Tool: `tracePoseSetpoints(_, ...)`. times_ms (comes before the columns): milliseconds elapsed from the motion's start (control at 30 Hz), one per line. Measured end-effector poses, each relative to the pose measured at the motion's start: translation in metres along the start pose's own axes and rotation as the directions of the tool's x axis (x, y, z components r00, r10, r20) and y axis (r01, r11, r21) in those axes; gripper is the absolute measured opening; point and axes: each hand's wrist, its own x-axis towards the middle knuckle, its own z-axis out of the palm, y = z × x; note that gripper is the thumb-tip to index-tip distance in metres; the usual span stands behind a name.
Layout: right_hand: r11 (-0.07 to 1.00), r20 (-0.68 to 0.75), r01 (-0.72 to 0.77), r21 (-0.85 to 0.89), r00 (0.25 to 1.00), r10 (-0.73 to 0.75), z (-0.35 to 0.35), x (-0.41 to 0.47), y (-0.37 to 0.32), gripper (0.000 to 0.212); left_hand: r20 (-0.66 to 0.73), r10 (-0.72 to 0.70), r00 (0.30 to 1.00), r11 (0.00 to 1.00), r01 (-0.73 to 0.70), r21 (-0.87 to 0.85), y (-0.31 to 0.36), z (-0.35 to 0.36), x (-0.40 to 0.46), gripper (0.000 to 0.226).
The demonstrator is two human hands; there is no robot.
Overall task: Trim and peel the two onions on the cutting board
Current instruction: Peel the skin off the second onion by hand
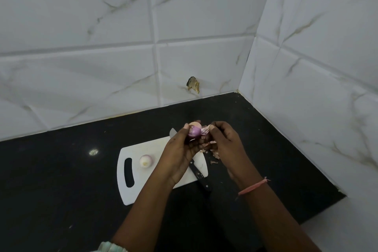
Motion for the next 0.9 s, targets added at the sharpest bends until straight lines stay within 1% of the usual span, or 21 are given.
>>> tracePoseSetpoints(67,0.999,-0.029,-0.036,0.038,0.999,0.037,-0.002,0.000,0.001,0.017,-0.016,-0.017,1.000,1.000,0.017,-0.023,-0.002,0.001,0.001,0.036)
tracePoseSetpoints(133,0.989,-0.042,-0.093,0.117,0.994,0.098,-0.004,-0.001,0.003,0.018,-0.040,-0.029,0.999,0.999,0.028,-0.026,-0.005,0.003,0.003,0.036)
tracePoseSetpoints(267,0.935,-0.017,-0.210,0.285,0.974,0.224,-0.004,0.003,0.007,0.020,-0.044,-0.098,0.994,0.994,0.096,-0.042,-0.005,0.007,0.006,0.041)
tracePoseSetpoints(367,0.853,0.063,-0.275,0.444,0.959,0.276,-0.003,0.008,0.010,0.026,-0.026,-0.183,0.983,0.982,0.181,-0.053,-0.003,0.013,0.007,0.046)
tracePoseSetpoints(433,0.792,0.107,-0.328,0.515,0.941,0.320,-0.003,0.011,0.012,0.030,-0.057,-0.235,0.970,0.971,0.232,-0.058,-0.004,0.015,0.009,0.045)
tracePoseSetpoints(500,0.735,0.124,-0.367,0.570,0.923,0.365,-0.003,0.013,0.015,0.033,-0.079,-0.259,0.963,0.965,0.253,-0.073,-0.006,0.014,0.014,0.043)
tracePoseSetpoints(567,0.689,0.156,-0.394,0.608,0.911,0.383,-0.003,0.016,0.018,0.029,-0.075,-0.283,0.956,0.956,0.274,-0.108,-0.008,0.009,0.021,0.043)
tracePoseSetpoints(633,0.632,0.182,-0.408,0.658,0.902,0.392,-0.004,0.021,0.023,0.016,-0.034,-0.302,0.953,0.940,0.291,-0.177,-0.009,0.005,0.026,0.044)
tracePoseSetpoints(700,0.584,0.137,-0.399,0.707,0.887,0.440,-0.009,0.028,0.027,0.019,-0.009,-0.307,0.952,0.930,0.298,-0.213,-0.009,0.000,0.029,0.046)
tracePoseSetpoints(733,0.582,0.081,-0.391,0.714,0.871,0.485,-0.012,0.032,0.029,0.021,-0.006,-0.308,0.951,0.933,0.300,-0.199,-0.009,-0.003,0.030,0.046)
tracePoseSetpoints(800,0.620,-0.052,-0.356,0.699,0.839,0.542,-0.018,0.039,0.034,0.018,-0.013,-0.303,0.953,0.943,0.298,-0.147,-0.010,-0.007,0.031,0.045)
tracePoseSetpoints(867,0.678,-0.124,-0.353,0.644,0.827,0.548,-0.021,0.044,0.043,0.018,-0.026,-0.291,0.956,0.952,0.286,-0.109,-0.011,-0.010,0.033,0.047)
tracePoseSetpoints(900,0.702,-0.134,-0.362,0.613,0.828,0.544,-0.022,0.046,0.048,0.021,-0.034,-0.277,0.960,0.958,0.273,-0.089,-0.012,-0.010,0.033,0.048)
